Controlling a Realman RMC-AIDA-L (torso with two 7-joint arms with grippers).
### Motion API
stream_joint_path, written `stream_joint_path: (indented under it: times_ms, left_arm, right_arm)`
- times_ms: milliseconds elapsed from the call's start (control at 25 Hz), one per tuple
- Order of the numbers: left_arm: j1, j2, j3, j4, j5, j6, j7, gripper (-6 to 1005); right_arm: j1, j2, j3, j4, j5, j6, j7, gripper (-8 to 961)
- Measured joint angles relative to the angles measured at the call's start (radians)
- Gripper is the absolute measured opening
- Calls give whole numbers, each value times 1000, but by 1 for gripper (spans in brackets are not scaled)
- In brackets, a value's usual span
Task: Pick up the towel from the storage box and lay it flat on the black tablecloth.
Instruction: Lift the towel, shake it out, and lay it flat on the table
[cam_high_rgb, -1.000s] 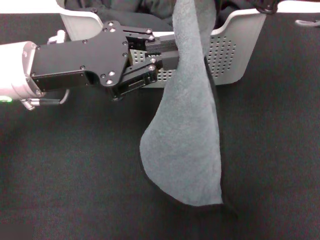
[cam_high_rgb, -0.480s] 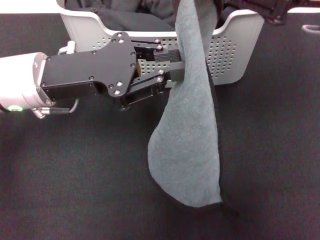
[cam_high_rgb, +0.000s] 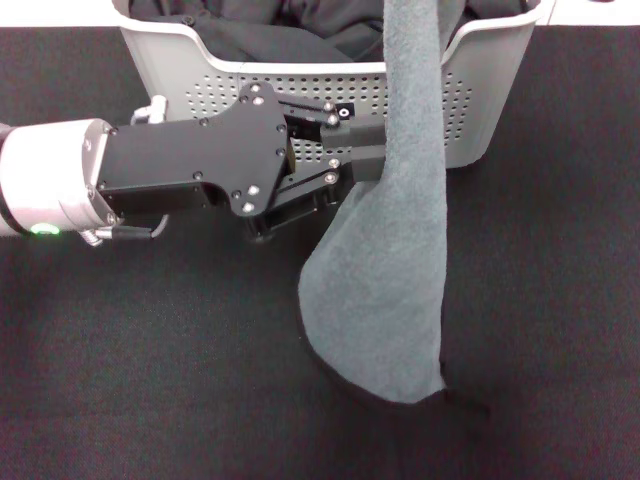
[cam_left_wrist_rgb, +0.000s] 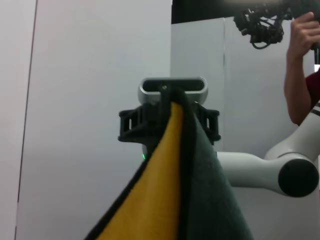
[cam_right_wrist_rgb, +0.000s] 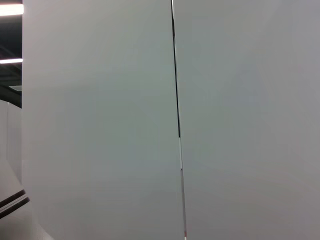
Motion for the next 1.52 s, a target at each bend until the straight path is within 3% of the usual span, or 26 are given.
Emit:
stream_joint_path:
  times_ms: [400,640,920,1360,1520]
  left_arm:
    - [3,1,36,-3,2,5,15,58]
    - [10,1,39,-12,-6,2,17,59]
    - [6,1,37,-115,-69,-32,63,59]
    - [53,3,16,-120,-155,-46,67,61]
    - [63,2,13,-123,-154,-46,66,61]
  right_arm:
    - [-17,-11,44,-3,-1,6,0,9]
    - [-45,-14,63,-22,1,18,1,9]
    - [-69,-16,65,-59,32,53,20,9]
    - [-148,-3,66,-103,137,58,31,9]
    - [-164,-12,65,-128,159,73,30,9]
